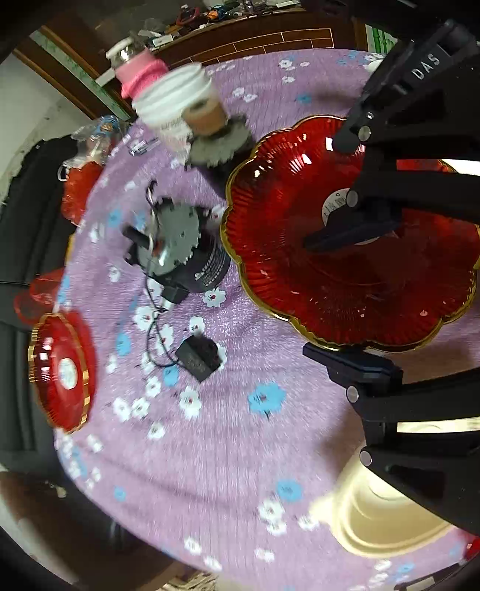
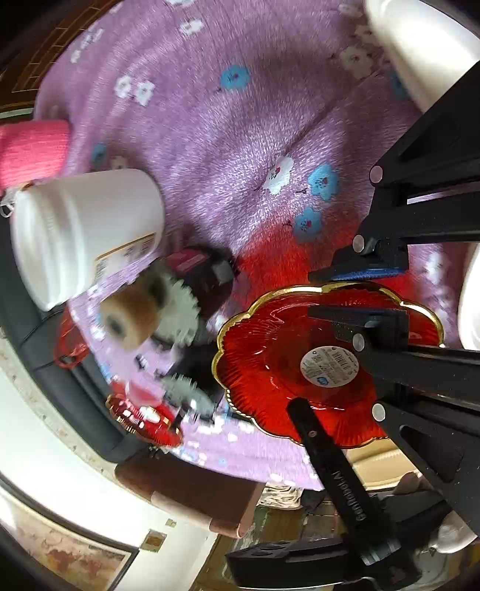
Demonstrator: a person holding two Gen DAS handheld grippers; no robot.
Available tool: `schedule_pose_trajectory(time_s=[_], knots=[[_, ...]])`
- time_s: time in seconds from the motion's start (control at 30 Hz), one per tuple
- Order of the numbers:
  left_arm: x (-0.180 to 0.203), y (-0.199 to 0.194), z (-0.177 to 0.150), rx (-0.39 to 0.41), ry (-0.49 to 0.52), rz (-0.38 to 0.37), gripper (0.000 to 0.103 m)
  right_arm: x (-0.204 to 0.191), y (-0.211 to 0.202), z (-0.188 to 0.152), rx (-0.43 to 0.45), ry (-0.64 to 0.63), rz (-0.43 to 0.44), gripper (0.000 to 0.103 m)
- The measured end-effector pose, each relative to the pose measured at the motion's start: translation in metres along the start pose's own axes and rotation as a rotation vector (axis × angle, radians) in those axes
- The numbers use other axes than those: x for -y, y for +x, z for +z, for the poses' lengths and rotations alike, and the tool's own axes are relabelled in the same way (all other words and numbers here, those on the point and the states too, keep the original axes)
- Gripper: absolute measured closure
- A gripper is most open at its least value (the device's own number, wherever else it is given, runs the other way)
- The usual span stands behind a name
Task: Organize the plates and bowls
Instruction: 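Carry the small red plate with both grippers and stack it onto the large red plate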
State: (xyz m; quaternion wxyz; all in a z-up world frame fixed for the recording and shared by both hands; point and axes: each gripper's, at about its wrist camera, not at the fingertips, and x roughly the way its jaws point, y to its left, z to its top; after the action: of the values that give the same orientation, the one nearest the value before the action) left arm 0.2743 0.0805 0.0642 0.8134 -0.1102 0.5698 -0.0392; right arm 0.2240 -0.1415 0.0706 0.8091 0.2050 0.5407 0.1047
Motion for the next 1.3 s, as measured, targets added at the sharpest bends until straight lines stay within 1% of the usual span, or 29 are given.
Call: schedule_pose_trajectory(time_s=[0.1,0.2,0.3,0.47,0.6,0.77,0.87,0.97,1.07,1.23,1.3], knots=[[-0.005,-0.031,-0.019,0.034,-0.021,-0.021,0.054,-0.007,-0.018,-0.007,0.011,-0.008,0.019,0.090],[-0.015,-0.063,-0.041,0.069,-0.043,-0.050,0.054,-0.023,-0.041,-0.021,0.026,-0.034,0.041,0.090],[-0.023,-0.088,-0.060,0.105,-0.065,-0.056,0.054,-0.044,-0.060,-0.041,0.039,-0.076,0.065,0.090],[-0.059,-0.130,-0.107,0.143,-0.118,-0.049,0.053,-0.082,-0.082,-0.085,0.043,-0.148,0.093,0.090],[-0.100,-0.153,-0.145,0.162,-0.190,-0.047,0.052,-0.121,-0.086,-0.121,0.026,-0.214,0.128,0.090],[-0.154,-0.170,-0.195,0.185,-0.264,-0.010,0.051,-0.166,-0.066,-0.168,-0.024,-0.293,0.139,0.090],[-0.190,-0.173,-0.222,0.188,-0.321,0.008,0.051,-0.186,-0.042,-0.197,-0.087,-0.317,0.154,0.090],[-0.214,-0.174,-0.243,0.194,-0.351,0.041,0.051,-0.199,-0.016,-0.222,-0.147,-0.334,0.159,0.089],[-0.235,-0.168,-0.261,0.192,-0.378,0.074,0.050,-0.207,0.007,-0.242,-0.195,-0.347,0.156,0.089],[-0.264,-0.148,-0.278,0.145,-0.446,0.056,0.050,-0.213,0.037,-0.260,-0.238,-0.348,0.141,0.089],[-0.270,-0.142,-0.282,0.137,-0.465,0.056,0.049,-0.214,0.046,-0.264,-0.249,-0.347,0.134,0.089]])
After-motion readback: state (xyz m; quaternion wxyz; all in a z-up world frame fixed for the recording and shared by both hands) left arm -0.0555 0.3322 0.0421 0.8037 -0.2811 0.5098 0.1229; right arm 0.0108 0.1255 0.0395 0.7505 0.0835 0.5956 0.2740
